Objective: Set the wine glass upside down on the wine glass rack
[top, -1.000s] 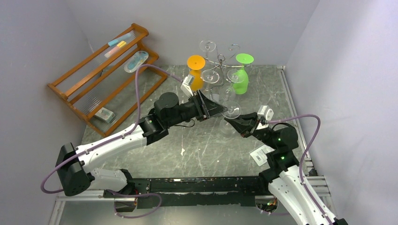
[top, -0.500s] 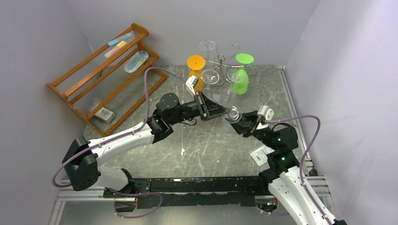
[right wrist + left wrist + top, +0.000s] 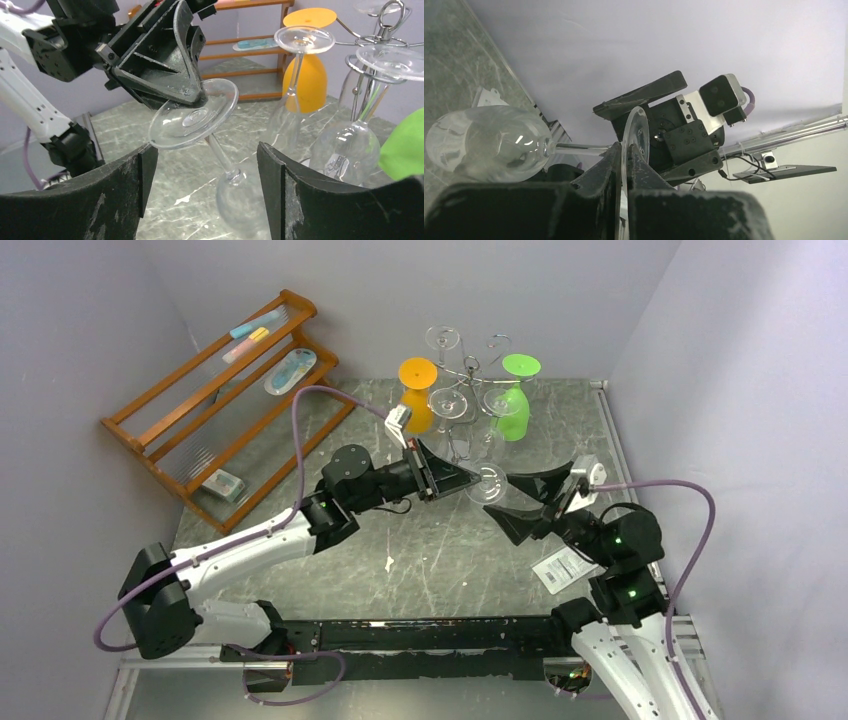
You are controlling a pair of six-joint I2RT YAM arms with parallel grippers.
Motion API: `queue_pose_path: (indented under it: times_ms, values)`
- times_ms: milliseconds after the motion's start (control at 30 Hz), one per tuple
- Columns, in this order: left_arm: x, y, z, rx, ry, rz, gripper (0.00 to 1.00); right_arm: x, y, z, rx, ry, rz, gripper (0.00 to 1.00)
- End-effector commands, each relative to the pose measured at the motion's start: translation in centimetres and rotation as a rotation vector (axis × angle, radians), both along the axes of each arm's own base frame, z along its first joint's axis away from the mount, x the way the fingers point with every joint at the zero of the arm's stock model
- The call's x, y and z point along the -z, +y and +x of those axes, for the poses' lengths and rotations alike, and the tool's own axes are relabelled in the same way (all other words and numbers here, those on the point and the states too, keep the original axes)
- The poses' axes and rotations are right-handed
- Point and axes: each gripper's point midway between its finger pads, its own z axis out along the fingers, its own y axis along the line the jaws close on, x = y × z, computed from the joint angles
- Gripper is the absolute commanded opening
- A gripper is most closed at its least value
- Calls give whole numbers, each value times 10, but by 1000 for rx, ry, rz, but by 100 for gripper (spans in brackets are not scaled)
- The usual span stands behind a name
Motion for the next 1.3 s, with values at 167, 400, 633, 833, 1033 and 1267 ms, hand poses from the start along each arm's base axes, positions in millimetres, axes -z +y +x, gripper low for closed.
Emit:
queue_pose_path:
  times_ms: [167,400,633,833,1033,1267]
  values:
    - [15,13,4,-77,-56,68,5,-42,2,-5,4,343,182,77]
    - [20,18,5,-98,-65,73,5,-28,1,17,100,614,239,65]
    - [22,20,4,-102,-72,73,5,1,-1,18,143,733,194,73]
    - [17,22,3,-107,-82,59,5,23,13,15,68,834,213,58]
    - [13,22,1,-97,-77,32,5,30,18,15,31,846,264,47]
    - [12,21,-1,-79,-73,4,5,32,27,15,-28,886,294,26]
